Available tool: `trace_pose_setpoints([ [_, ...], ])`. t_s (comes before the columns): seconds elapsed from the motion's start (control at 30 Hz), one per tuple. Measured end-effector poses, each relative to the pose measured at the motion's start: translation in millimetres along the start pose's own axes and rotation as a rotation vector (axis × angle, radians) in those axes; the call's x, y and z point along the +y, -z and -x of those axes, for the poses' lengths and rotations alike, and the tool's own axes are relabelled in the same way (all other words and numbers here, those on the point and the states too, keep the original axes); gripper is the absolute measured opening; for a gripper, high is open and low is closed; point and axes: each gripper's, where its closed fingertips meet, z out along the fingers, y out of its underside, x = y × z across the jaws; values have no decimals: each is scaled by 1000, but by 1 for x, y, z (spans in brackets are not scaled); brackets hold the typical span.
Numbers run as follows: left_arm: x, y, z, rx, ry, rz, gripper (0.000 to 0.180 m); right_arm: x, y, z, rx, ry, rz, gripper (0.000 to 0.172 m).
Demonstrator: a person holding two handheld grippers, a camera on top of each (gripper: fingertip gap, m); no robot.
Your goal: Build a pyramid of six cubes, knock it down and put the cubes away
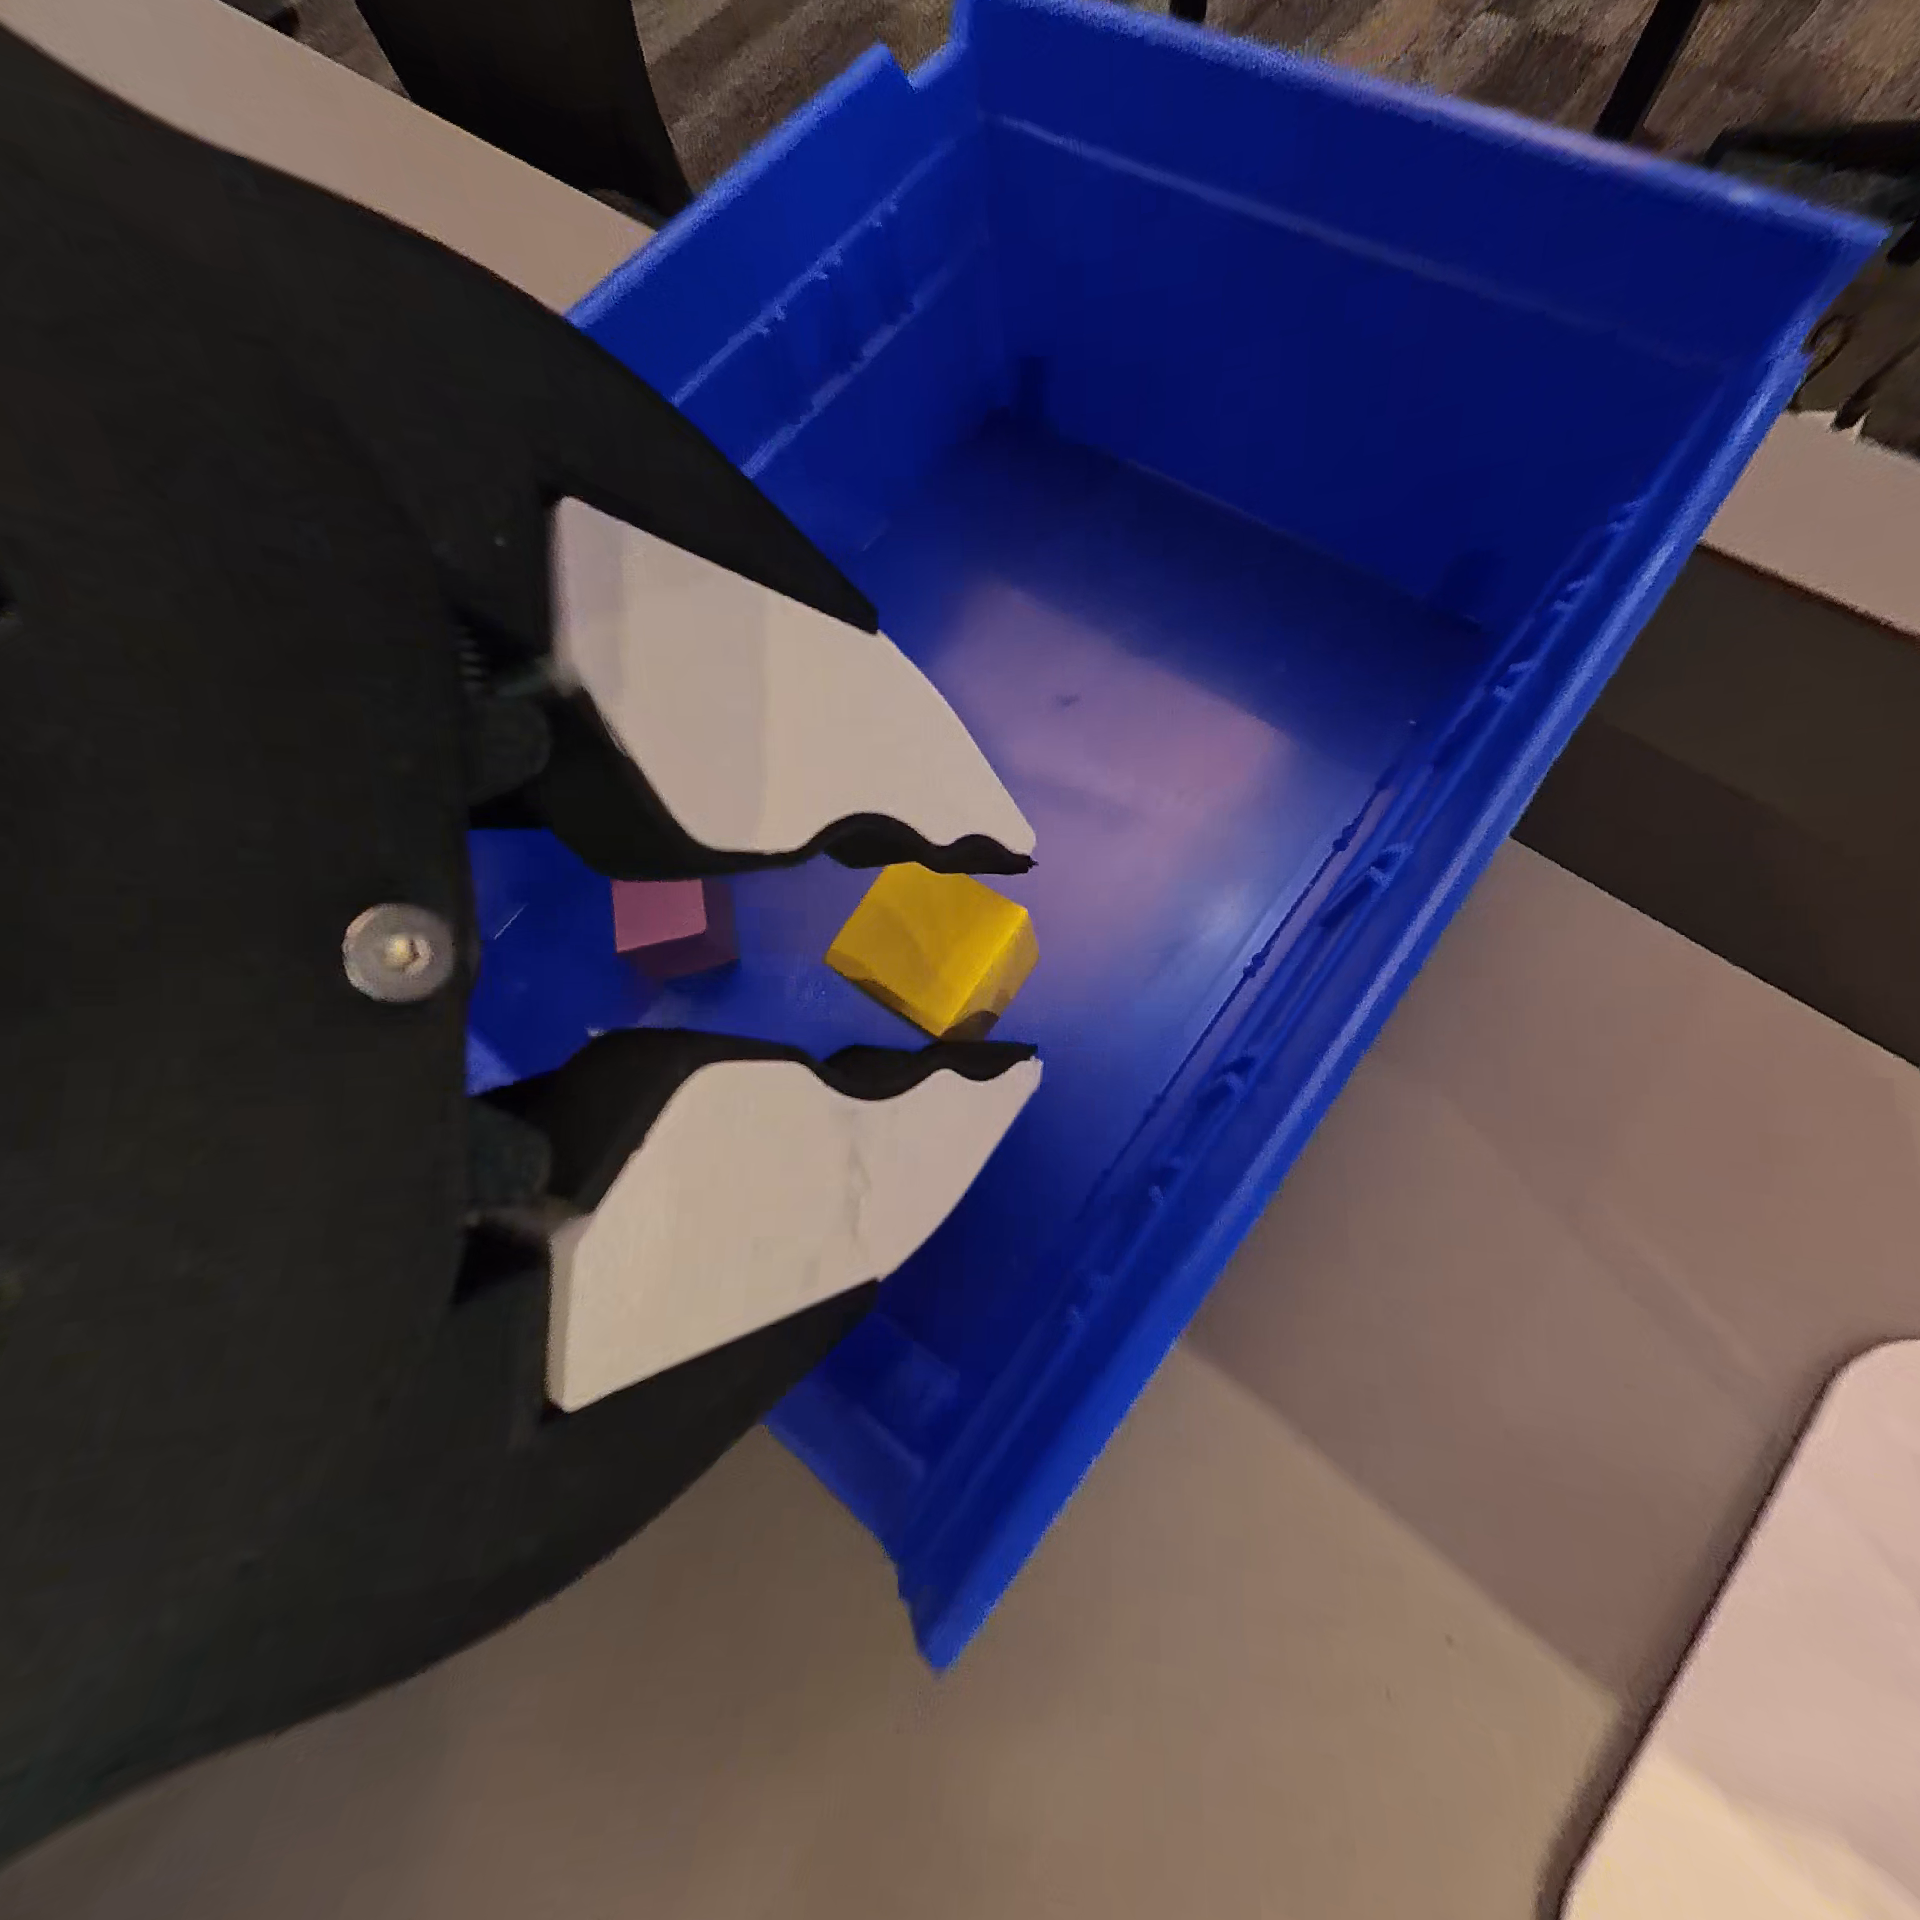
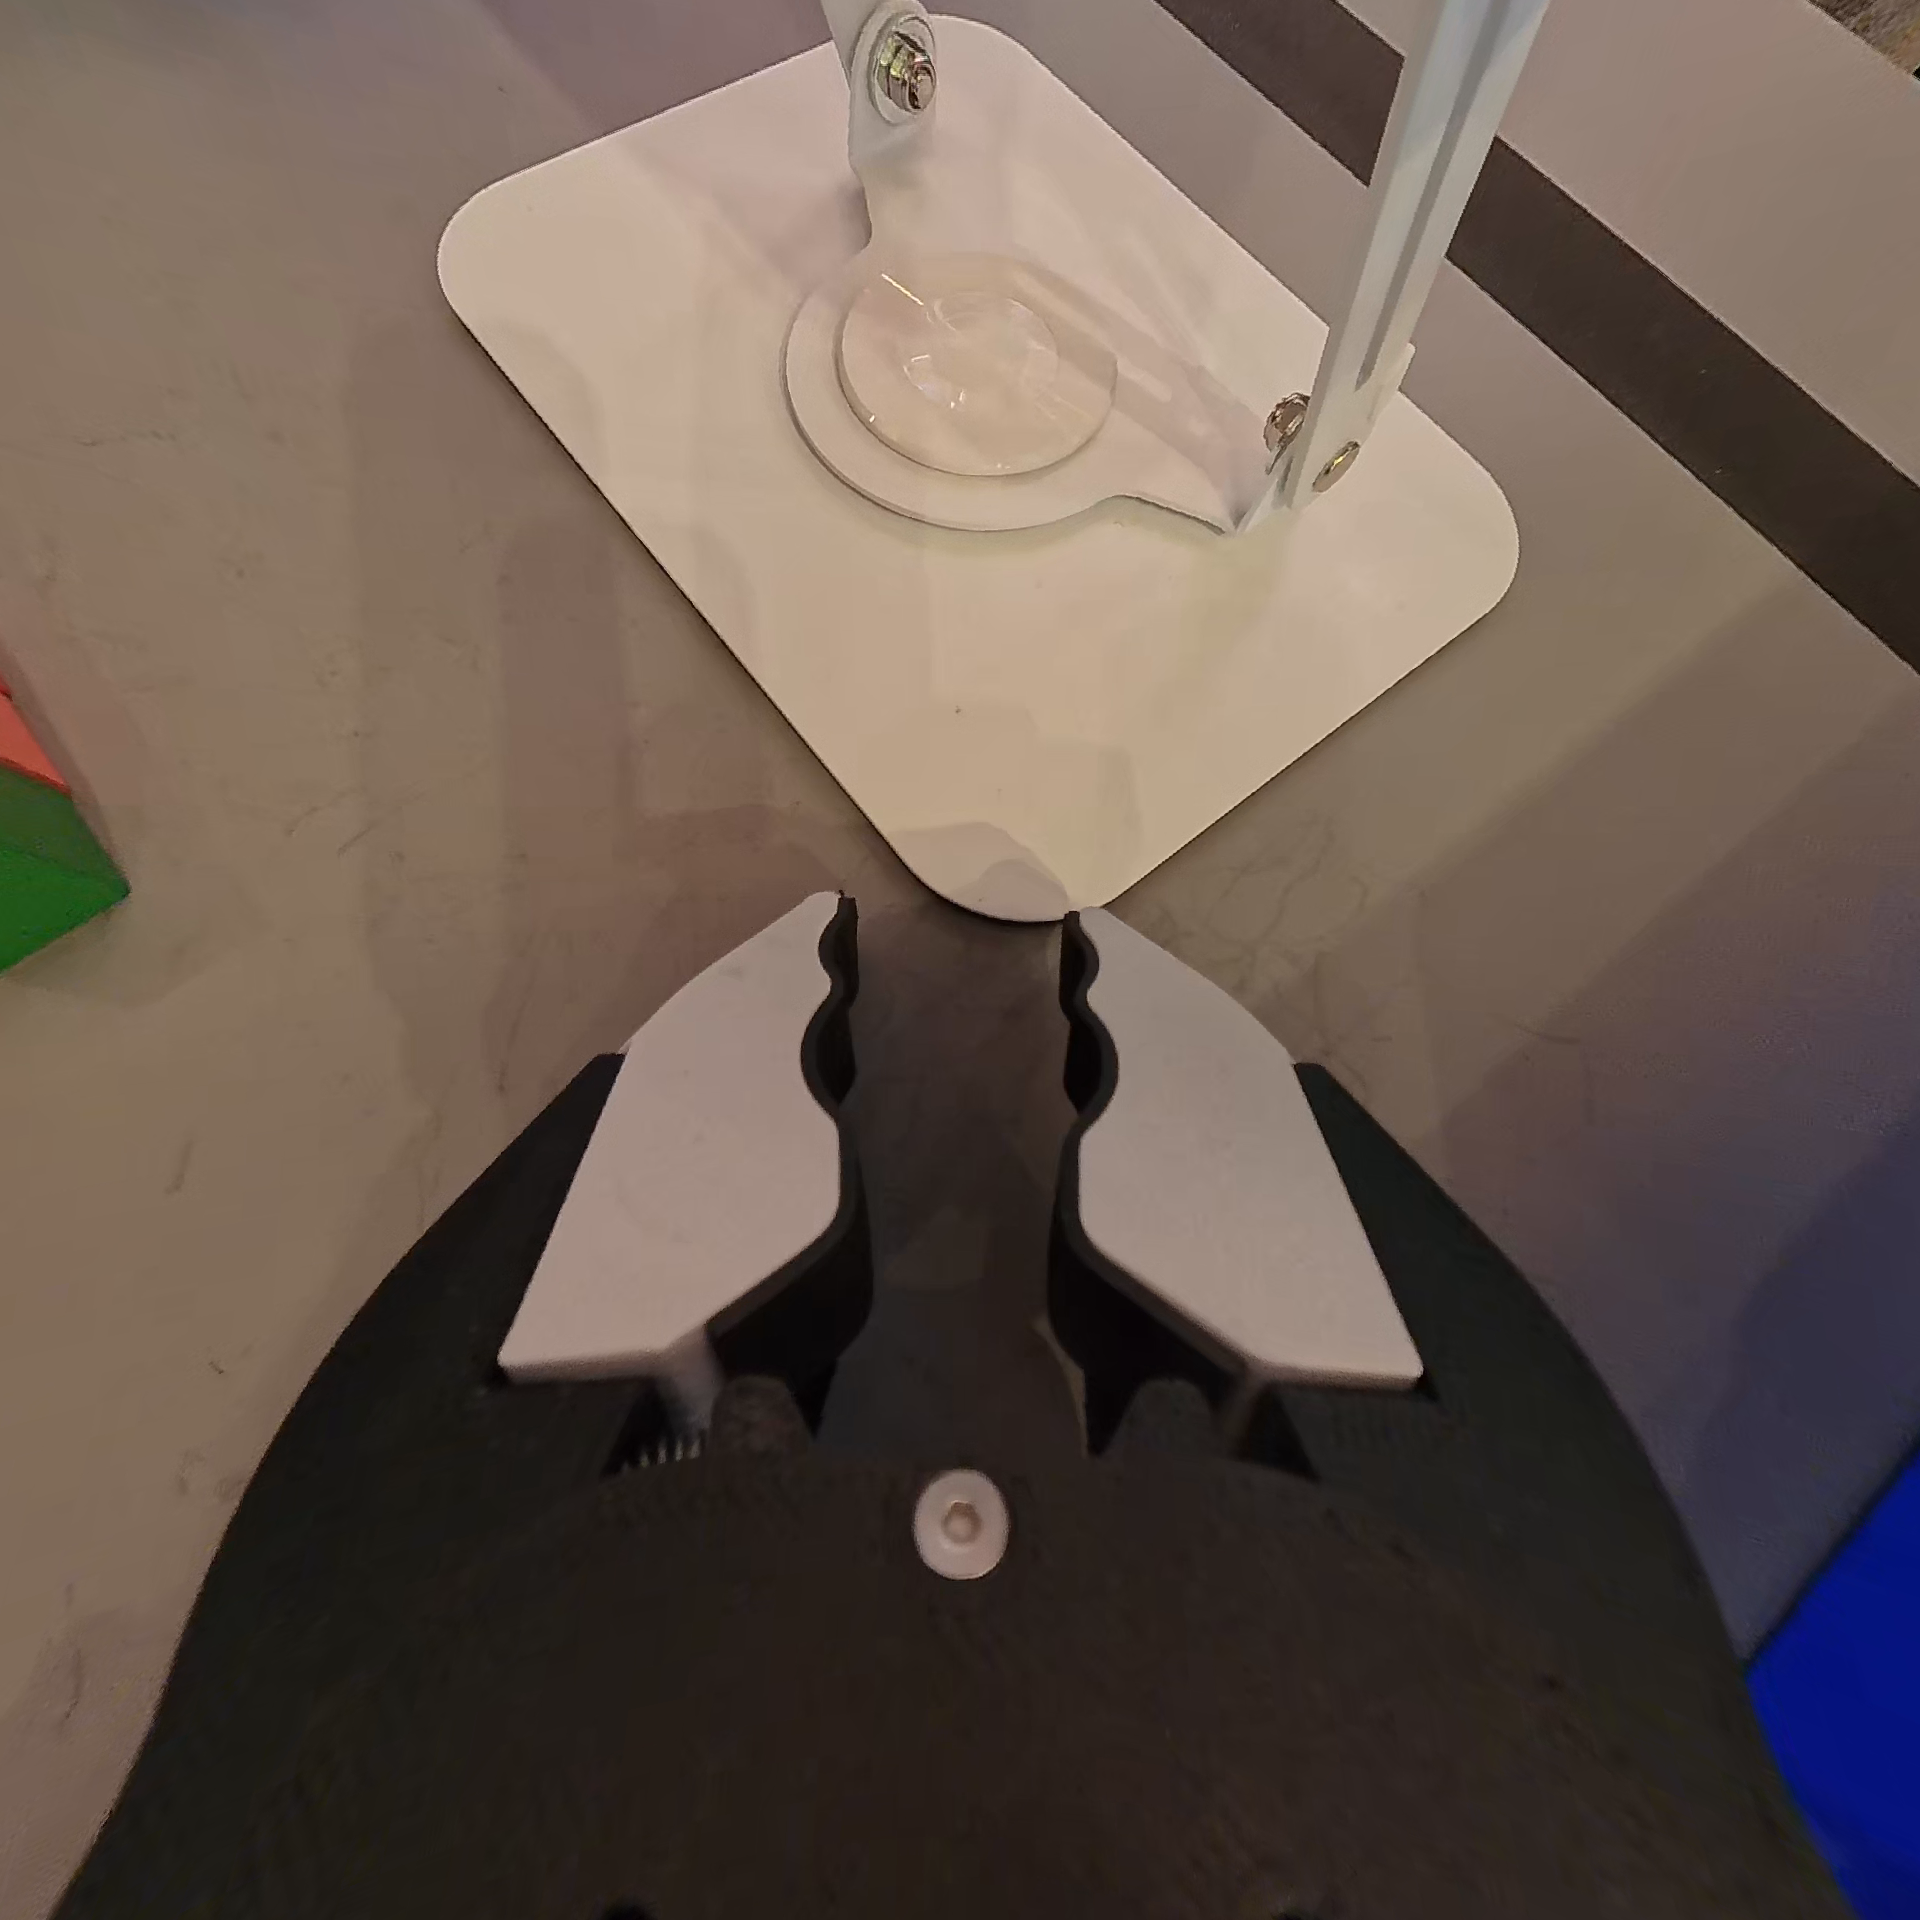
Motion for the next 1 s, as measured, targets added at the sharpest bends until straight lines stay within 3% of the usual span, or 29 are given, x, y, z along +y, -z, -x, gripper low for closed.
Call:
trace_pose_setpoints([
  [0.4,-21,52,-60,-19,4,-139,29,0,0,0,3,4,2,37],
  [1.0,-78,68,-185,123,-56,-314,28,1,-1,1,6,14,10,37],
])
